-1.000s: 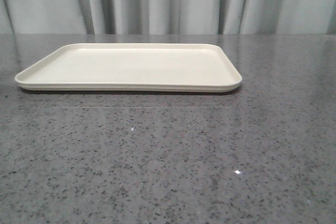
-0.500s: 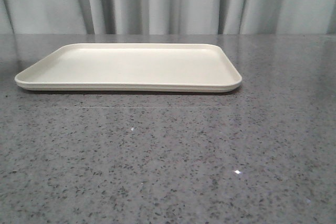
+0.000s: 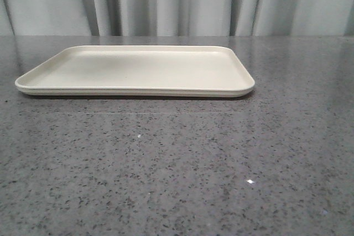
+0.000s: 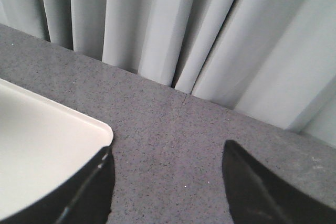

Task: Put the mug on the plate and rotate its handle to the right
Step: 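Lift the mug with the left gripper and carry it over the tray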

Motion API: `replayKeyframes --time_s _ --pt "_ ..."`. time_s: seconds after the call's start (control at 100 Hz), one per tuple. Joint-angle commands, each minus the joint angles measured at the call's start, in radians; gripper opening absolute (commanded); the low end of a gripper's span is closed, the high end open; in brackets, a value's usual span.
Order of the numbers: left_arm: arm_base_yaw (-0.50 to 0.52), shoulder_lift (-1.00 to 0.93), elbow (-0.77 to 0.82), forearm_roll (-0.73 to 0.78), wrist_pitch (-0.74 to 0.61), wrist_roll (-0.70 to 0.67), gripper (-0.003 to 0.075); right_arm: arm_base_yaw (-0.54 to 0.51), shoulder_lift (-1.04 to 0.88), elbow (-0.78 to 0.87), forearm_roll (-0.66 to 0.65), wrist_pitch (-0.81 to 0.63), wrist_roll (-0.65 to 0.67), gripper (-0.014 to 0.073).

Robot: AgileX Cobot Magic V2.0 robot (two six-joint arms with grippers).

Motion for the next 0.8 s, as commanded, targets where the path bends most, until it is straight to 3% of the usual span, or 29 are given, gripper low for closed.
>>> replayKeyframes --time_s 0.0,0.23,0.79 --pt "-0.045 0.002 -0.046 -0.018 -0.010 0.002 -0.0020 0.002 -0.005 -0.035 0.009 -0.054 -0.008 0.0458" --pt "-0.119 0.111 -0.046 0.030 -0.010 0.002 -0.0020 0.002 -0.005 -0.035 0.009 -0.051 -0.008 0.0458" --pt "-0.136 0.222 -0.042 0.017 -0.010 -0.013 -0.0020 0.002 -0.005 -0.035 0.009 -0.014 -0.008 0.0458"
